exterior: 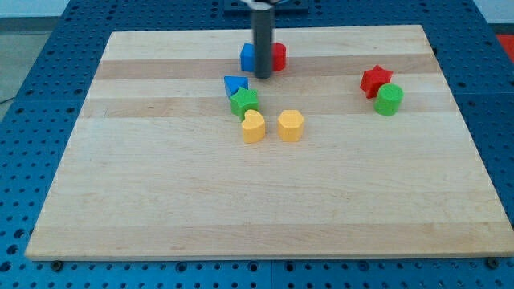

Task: Push the yellow hexagon slightly right

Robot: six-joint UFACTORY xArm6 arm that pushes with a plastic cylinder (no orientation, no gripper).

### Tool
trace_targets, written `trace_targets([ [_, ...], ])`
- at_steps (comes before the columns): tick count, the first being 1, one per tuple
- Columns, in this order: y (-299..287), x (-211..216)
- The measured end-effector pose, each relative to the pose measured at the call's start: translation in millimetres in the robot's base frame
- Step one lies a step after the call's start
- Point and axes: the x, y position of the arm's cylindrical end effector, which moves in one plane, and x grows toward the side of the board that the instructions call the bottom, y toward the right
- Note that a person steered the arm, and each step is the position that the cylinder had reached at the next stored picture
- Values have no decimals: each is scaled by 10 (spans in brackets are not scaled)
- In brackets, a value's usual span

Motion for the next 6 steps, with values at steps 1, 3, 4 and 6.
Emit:
trace_targets([
  [1, -417, 498],
  [3, 395, 1411],
  [4, 215, 1358],
  [6, 536, 1095],
])
